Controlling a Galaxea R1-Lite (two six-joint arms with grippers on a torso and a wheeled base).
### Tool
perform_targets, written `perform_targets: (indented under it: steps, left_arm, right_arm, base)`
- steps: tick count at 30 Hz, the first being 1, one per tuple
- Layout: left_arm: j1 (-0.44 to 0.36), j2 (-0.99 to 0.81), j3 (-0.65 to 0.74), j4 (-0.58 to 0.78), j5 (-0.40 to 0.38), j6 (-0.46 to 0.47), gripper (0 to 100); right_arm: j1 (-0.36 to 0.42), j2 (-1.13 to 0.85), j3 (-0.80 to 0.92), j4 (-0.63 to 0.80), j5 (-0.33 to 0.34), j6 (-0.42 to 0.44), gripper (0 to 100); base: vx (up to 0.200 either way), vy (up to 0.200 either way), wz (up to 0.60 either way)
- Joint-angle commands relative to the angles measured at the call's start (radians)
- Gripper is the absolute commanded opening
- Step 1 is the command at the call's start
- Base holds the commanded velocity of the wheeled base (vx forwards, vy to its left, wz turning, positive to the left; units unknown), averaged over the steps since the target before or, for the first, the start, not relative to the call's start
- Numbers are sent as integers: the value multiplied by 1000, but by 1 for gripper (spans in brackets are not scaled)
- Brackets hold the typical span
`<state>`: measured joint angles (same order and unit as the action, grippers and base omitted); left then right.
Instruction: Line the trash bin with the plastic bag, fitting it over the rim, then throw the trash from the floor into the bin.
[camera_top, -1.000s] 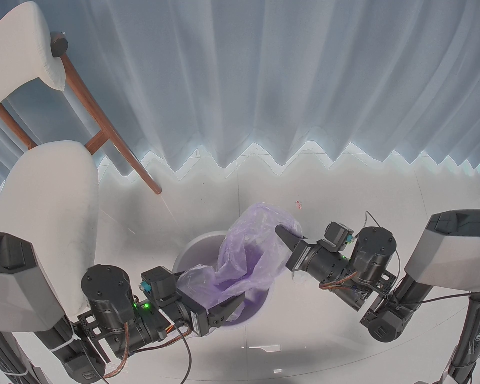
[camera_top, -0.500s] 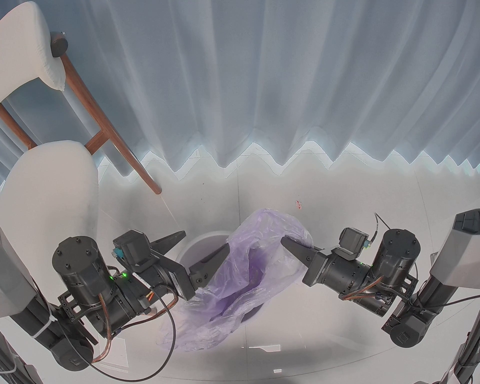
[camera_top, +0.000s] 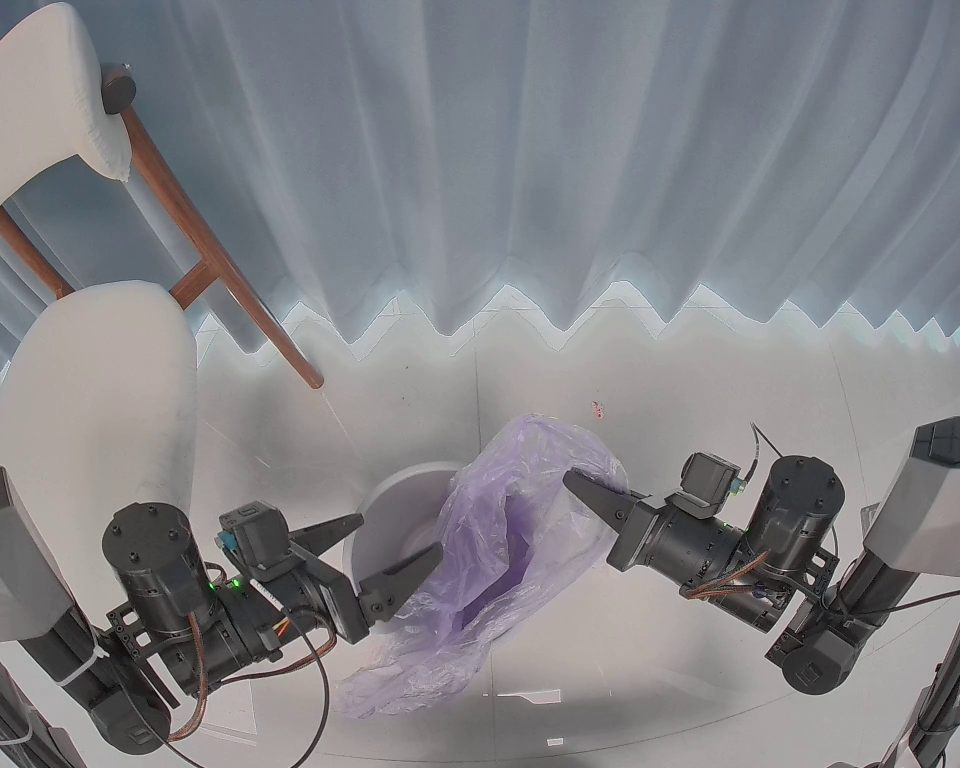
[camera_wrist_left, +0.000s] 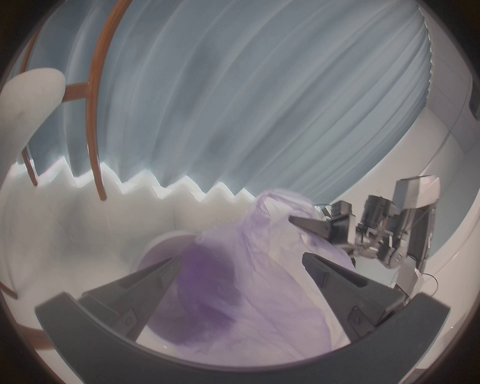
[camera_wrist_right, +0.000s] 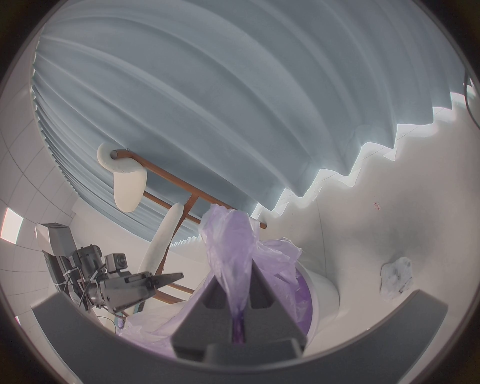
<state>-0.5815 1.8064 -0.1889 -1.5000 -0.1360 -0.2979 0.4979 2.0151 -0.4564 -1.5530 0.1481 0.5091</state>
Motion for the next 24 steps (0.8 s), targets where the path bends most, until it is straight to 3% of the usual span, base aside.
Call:
perform_targets:
  steps: [1, 5, 24]
  left_arm:
    - [9, -12, 89, -5, -102, -20, 100]
    - [31, -19, 134, -5, -209, -47, 100]
    - [2, 83, 181, -3, -180, -40, 100]
  right_arm:
    - [-1, 10, -2, -15, 1, 0, 0]
    - [1, 28, -4, -16, -1, -1, 0]
    - [4, 24, -2, -16, -1, -6, 0]
  base:
    - [0, 0, 0]
    - [0, 0, 0]
    - [0, 0, 0]
